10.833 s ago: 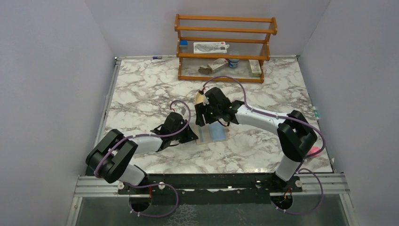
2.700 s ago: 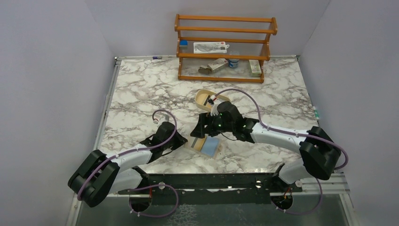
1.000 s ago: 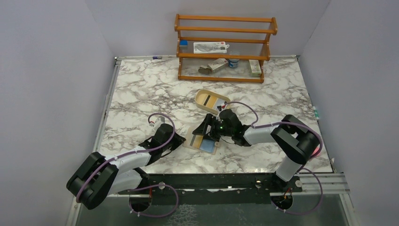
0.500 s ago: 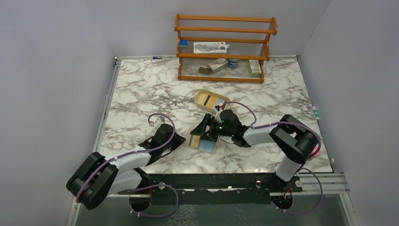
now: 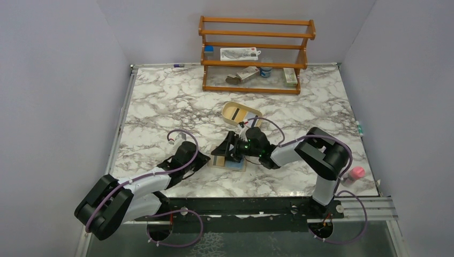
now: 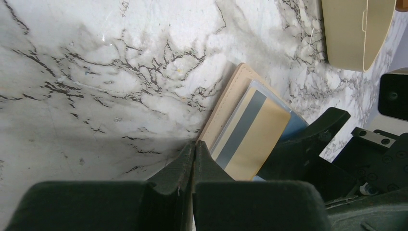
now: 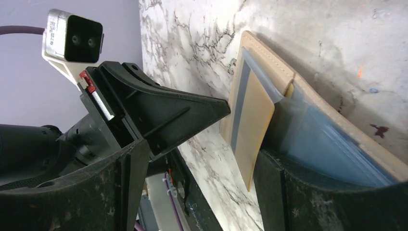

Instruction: Take the credit cards out of the card holder

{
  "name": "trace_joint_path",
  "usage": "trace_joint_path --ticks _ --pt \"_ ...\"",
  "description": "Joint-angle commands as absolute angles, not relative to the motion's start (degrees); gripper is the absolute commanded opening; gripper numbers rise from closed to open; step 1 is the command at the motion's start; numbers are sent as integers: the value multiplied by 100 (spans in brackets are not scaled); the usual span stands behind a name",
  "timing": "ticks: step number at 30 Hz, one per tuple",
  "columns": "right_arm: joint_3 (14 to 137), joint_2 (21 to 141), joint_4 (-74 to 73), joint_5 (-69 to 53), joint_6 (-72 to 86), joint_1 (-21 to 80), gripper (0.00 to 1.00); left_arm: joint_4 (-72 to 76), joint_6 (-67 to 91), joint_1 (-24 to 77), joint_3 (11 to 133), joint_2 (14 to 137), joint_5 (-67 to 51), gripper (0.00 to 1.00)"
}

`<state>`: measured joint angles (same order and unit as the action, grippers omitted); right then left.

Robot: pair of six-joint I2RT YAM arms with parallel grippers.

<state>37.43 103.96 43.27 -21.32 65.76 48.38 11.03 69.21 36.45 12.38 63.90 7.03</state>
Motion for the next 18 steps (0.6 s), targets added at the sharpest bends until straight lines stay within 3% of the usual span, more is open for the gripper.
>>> trace_joint_path --ticks 1,9,18 --pt "3909 10704 5124 -2403 6877 5051 80 698 6968 3670 1073 6389 878 0" --pt "4314 11021 5196 -2412 6978 5290 79 689 6971 3672 1063 6339 886 0" --pt "4105 10489 4783 -2304 6844 5283 80 525 7002 3674 972 6119 974 0"
